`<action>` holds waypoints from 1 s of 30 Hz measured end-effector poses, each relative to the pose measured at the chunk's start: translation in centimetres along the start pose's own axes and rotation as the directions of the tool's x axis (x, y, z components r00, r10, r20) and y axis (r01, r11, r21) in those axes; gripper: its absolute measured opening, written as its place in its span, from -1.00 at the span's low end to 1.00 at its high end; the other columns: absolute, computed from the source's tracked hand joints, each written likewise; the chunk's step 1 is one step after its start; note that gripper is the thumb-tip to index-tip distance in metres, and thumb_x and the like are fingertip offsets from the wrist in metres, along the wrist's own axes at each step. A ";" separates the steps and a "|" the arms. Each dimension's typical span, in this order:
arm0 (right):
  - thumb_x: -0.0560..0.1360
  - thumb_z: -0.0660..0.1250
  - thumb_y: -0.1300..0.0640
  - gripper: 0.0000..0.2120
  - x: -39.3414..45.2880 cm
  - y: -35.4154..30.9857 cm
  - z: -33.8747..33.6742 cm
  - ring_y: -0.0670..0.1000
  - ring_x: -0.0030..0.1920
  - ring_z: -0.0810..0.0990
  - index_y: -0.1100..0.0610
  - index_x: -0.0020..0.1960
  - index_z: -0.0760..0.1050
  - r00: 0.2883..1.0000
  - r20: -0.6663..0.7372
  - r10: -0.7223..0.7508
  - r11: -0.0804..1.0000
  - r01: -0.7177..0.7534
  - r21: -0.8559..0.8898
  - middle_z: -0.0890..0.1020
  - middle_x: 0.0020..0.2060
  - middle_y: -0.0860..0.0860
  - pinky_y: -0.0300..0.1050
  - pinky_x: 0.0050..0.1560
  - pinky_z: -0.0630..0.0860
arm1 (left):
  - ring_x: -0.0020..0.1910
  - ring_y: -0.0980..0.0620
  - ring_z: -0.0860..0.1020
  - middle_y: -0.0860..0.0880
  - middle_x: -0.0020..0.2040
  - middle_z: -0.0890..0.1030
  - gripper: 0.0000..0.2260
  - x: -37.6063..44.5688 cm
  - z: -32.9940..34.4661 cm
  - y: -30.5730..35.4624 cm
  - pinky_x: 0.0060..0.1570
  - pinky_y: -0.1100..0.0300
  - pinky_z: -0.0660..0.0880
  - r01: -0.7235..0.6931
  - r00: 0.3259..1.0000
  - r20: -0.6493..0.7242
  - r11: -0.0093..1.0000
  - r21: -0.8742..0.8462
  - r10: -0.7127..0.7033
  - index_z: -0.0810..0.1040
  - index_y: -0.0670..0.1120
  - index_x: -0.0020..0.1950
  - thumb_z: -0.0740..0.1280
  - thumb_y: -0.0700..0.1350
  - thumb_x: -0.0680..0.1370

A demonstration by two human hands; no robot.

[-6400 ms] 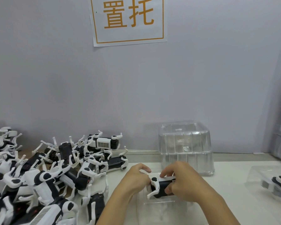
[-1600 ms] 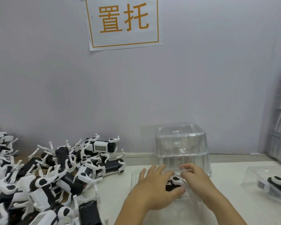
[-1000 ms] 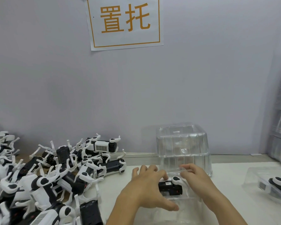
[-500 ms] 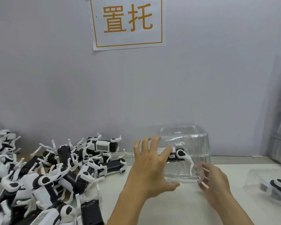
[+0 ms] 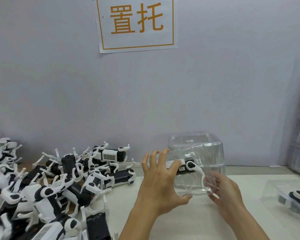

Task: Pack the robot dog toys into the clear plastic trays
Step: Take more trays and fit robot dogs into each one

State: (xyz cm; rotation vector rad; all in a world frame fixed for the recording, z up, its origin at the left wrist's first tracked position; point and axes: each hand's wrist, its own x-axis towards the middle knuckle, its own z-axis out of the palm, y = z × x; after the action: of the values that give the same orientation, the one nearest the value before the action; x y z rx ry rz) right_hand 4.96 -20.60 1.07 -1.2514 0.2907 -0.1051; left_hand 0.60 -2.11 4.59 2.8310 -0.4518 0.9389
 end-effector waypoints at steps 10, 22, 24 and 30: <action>0.61 0.19 0.13 -0.69 -1.6 -0.8 0.8 0.24 -0.02 0.58 0.22 -0.13 0.65 0.967 0.254 -0.019 0.989 -0.019 0.146 0.64 -0.28 0.07 -0.01 -0.14 0.39 | 0.44 -0.18 0.15 -0.04 0.46 0.23 -0.35 0.0 0.4 -0.1 0.45 -0.10 -0.15 -0.004 0.998 -0.059 0.997 -0.083 -0.001 0.36 0.16 0.23 0.30 0.43 0.24; 0.62 0.15 0.04 -0.51 -1.7 -0.8 0.6 0.23 0.00 0.43 0.13 -0.33 0.69 0.950 0.305 -0.075 0.962 -0.012 0.272 0.63 -0.37 0.09 0.02 -0.15 0.35 | 0.47 -0.04 0.05 0.05 0.48 0.18 -0.30 -0.1 0.2 -0.3 0.45 0.08 -0.22 0.017 0.997 -0.074 0.979 -0.203 -0.033 0.41 0.19 0.28 0.27 0.48 0.22; 0.62 0.16 0.01 -0.55 -1.4 -0.6 0.5 0.28 0.02 0.49 0.18 -0.24 0.69 0.952 0.296 -0.074 0.958 -0.016 0.288 0.66 -0.25 0.15 0.06 -0.09 0.40 | 0.46 -0.01 0.05 0.06 0.47 0.19 -0.30 -0.2 0.2 -0.3 0.47 0.04 -0.12 0.034 0.996 -0.076 0.973 -0.227 -0.053 0.41 0.20 0.27 0.29 0.47 0.21; 0.61 0.09 -0.16 -0.45 -1.0 -0.5 0.1 0.15 -0.08 0.65 0.20 -0.05 0.72 0.932 0.347 -0.108 0.929 -0.029 0.369 0.69 -0.02 0.17 0.02 -0.06 0.43 | 0.32 0.28 0.25 0.35 0.24 0.33 -0.44 -0.1 -0.4 -1.1 0.33 0.20 0.15 0.228 0.957 0.003 0.750 -0.621 -0.289 0.44 0.28 0.05 0.37 0.45 0.13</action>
State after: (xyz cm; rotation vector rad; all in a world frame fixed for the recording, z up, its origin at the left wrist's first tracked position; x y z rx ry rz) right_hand 4.06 -20.45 1.71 -0.8778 -0.0773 0.0377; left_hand 0.65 -0.95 4.86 2.1640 -0.2716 0.6958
